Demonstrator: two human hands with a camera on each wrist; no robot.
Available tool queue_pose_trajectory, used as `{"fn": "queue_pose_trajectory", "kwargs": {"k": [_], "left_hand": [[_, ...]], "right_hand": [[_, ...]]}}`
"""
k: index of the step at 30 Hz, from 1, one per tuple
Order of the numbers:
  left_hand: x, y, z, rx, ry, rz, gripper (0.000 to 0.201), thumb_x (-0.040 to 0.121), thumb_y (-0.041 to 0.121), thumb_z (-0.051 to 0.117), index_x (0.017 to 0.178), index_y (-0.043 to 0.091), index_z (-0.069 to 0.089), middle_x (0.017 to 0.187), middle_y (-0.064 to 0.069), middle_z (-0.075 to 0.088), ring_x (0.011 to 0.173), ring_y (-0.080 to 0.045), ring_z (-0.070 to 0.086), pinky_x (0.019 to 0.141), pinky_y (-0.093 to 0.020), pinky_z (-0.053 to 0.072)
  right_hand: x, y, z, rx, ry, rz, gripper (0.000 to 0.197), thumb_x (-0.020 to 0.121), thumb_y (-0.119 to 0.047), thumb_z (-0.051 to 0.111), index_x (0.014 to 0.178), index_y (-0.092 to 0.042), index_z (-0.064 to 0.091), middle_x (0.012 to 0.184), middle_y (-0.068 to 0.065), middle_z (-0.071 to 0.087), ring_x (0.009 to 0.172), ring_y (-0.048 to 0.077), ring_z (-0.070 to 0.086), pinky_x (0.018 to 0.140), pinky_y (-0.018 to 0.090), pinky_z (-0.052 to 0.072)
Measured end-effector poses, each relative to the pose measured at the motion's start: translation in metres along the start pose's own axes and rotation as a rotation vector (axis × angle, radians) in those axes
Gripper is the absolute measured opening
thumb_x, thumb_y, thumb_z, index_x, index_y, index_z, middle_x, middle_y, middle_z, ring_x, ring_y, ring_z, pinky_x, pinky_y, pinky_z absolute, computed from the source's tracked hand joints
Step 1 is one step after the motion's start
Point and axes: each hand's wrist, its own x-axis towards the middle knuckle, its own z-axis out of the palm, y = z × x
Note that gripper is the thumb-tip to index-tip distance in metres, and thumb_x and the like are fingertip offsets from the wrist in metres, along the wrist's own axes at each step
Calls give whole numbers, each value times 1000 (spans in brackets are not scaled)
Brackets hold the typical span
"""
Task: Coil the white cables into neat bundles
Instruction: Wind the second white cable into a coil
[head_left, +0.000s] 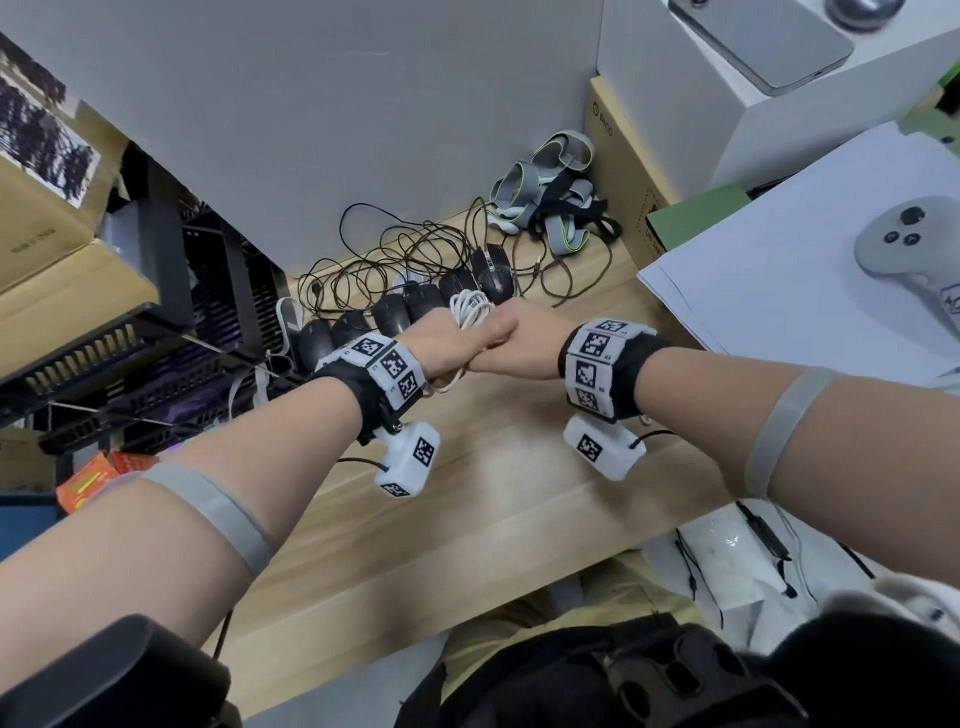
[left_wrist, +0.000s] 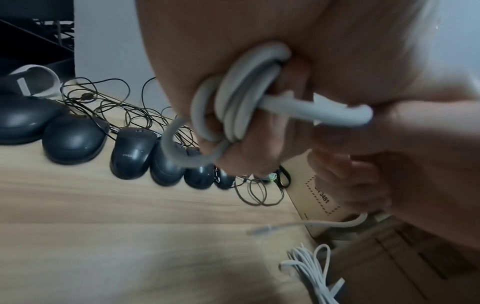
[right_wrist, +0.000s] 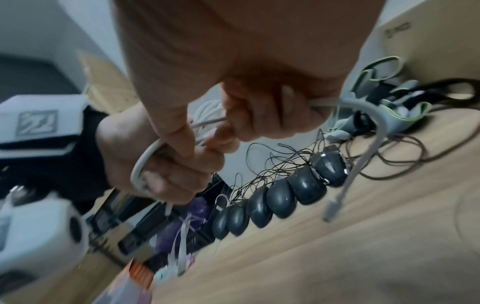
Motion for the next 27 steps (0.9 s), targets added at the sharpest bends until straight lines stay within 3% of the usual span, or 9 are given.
{"fn": "queue_pose_trajectory", "kwargs": {"k": [4, 8, 10, 13, 16, 19, 23, 25, 27], "left_hand": [[1, -9, -11, -21, -128, 14, 80, 47, 77, 81, 88, 10, 63, 68, -14, 58, 59, -24, 51, 54, -31, 42], [2, -15, -9, 7, -187, 0, 40, 78, 52, 77, 66, 16, 61, 57, -6, 55, 49, -23, 47, 52, -30, 41], [4, -16, -6, -112, -128, -61, 49, 78, 60, 70, 60, 16, 57, 51, -4, 50, 40, -22, 41, 47, -26, 37], [7, -16, -5, -319, -51, -98, 59, 60, 72, 67, 63, 14, 56, 54, -5, 46, 39, -20, 38, 47, -25, 34], [10, -13, -5, -440, 66, -105, 54, 75, 69, 66, 56, 20, 51, 56, -3, 51, 40, -17, 45, 47, -25, 38], [13, -7, -2, -552, 215, -167, 47, 88, 58, 62, 66, 17, 53, 58, -3, 53, 42, -16, 47, 49, -24, 43], [14, -2, 4, -433, 380, -207, 51, 92, 57, 55, 84, 8, 67, 66, -5, 66, 50, -19, 57, 46, -21, 45], [15, 0, 7, -554, 365, -181, 49, 97, 50, 55, 102, 3, 69, 83, -8, 77, 63, -23, 65, 52, -23, 50], [12, 2, 6, -810, 244, -171, 44, 101, 44, 53, 112, 2, 62, 91, -16, 78, 71, -28, 72, 52, -28, 56]], "right_hand": [[0, 16, -11, 217, 44, 135, 21, 73, -35, 77, 67, -18, 65, 70, 0, 61, 66, 16, 62, 52, 35, 59], [1, 32, -16, 458, 179, 134, 11, 77, -22, 78, 77, -19, 67, 62, -8, 58, 50, -5, 51, 54, 19, 42], [2, 38, -15, 516, 265, 198, 7, 85, -17, 69, 78, -19, 66, 63, -10, 54, 54, -3, 48, 56, 16, 36], [4, 46, -7, 500, 341, 284, 20, 93, -23, 54, 78, -14, 63, 66, 2, 48, 55, 10, 40, 56, 25, 33], [0, 41, 8, 420, 323, 321, 29, 98, -25, 42, 81, -14, 63, 71, 3, 52, 65, 18, 47, 65, 31, 38], [-9, 25, 29, 361, 200, 292, 28, 100, -24, 38, 92, -16, 64, 90, 3, 60, 82, 19, 55, 73, 32, 41], [-12, -4, 46, 225, 3, 161, 30, 100, -19, 37, 104, -9, 64, 98, 9, 64, 90, 26, 58, 76, 30, 42], [-10, -14, 45, 117, 0, 64, 31, 101, -14, 36, 104, -2, 64, 105, 15, 66, 98, 31, 59, 82, 34, 45], [-8, -15, 45, 34, -17, 13, 31, 101, -15, 38, 102, -2, 66, 109, 16, 66, 102, 31, 59, 85, 35, 46]]}}
